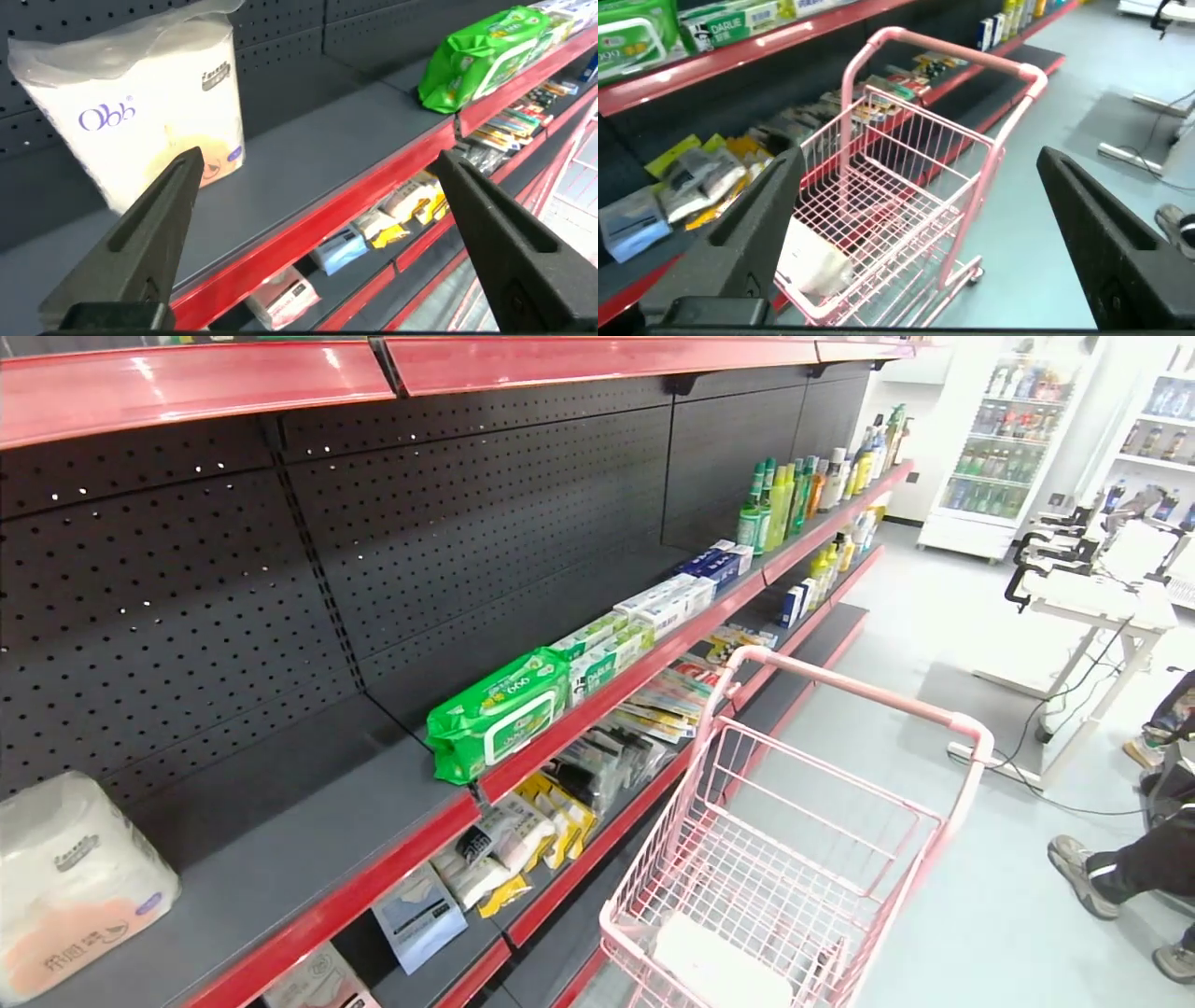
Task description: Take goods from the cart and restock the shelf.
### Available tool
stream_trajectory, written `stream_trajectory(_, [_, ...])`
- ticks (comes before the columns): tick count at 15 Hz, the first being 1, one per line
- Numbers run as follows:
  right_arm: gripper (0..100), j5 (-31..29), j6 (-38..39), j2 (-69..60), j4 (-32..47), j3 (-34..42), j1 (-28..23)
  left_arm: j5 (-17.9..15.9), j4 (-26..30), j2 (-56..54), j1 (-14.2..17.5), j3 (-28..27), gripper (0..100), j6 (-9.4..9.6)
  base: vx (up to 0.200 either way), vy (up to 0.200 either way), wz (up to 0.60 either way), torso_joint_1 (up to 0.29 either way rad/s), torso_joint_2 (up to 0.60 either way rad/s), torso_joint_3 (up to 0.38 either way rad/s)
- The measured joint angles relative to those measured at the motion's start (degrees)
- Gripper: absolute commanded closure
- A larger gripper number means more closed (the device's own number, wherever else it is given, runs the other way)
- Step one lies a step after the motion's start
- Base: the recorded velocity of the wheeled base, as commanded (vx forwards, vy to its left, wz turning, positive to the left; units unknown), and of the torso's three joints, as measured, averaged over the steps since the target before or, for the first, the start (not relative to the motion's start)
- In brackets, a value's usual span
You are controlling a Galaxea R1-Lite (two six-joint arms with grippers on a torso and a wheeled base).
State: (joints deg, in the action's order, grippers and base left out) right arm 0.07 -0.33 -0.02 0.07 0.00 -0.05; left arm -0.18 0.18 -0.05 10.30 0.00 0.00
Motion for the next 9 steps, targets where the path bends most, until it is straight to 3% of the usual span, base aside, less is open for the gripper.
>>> stream_trajectory(3, [0,1.01,-0.16,1.01,0.09,-0.57,-0.05,0.0,-0.02,0.0,-0.05,0.0,0,0.0,0.0,0.0,0.0,0.0,0.0,0.0])
stream_trajectory(5, [0,2.38,2.11,4.13,0.2,-5.1,0.6,0.02,0.0,0.0,-0.05,0.0,0,0.0,0.0,0.0,0.0,0.0,0.0,0.0])
stream_trajectory(9, [0,2.71,-0.87,27.64,-1.07,-19.48,1.89,0.02,0.0,0.0,-0.05,0.0,0,0.0,0.0,0.0,0.0,0.0,0.0,0.0])
